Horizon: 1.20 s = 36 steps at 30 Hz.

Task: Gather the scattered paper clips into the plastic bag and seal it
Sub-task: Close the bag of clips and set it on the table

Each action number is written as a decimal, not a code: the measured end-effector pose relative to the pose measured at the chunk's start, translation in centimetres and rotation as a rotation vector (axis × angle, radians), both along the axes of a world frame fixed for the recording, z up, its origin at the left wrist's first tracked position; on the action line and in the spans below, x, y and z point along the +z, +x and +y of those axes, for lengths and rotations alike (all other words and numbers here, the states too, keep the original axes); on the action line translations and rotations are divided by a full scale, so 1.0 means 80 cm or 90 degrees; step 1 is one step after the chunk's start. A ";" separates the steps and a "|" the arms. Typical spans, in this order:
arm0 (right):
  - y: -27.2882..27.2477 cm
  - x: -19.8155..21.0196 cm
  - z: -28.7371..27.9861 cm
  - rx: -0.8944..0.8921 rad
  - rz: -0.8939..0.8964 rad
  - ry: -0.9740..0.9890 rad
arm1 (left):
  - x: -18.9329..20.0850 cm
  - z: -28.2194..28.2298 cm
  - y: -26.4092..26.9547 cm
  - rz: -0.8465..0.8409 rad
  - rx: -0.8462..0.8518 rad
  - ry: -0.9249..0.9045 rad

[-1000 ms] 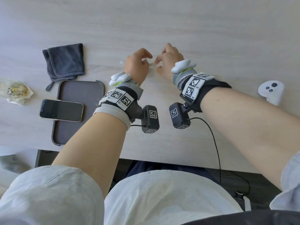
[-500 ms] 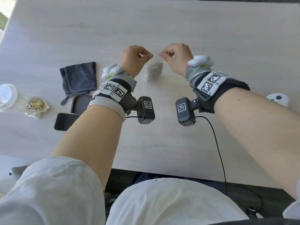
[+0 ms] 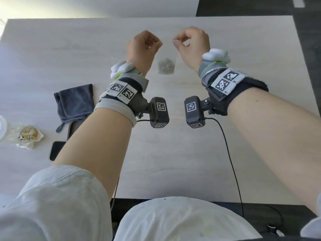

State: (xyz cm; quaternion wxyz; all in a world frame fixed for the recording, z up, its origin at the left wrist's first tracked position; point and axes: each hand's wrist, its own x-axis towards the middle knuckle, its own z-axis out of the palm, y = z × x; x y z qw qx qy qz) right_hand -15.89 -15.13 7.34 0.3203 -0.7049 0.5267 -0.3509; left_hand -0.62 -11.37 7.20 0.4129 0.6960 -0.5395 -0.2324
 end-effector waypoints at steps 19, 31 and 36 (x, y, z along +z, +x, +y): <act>-0.050 -0.117 0.023 0.079 0.054 0.286 | -0.112 0.018 -0.040 0.055 -0.177 0.372; -0.051 -0.145 -0.018 0.020 0.056 0.327 | -0.130 -0.016 -0.033 0.076 -0.086 0.371; -0.016 -0.157 -0.029 -0.003 0.079 0.282 | -0.147 -0.025 -0.020 0.027 -0.017 0.403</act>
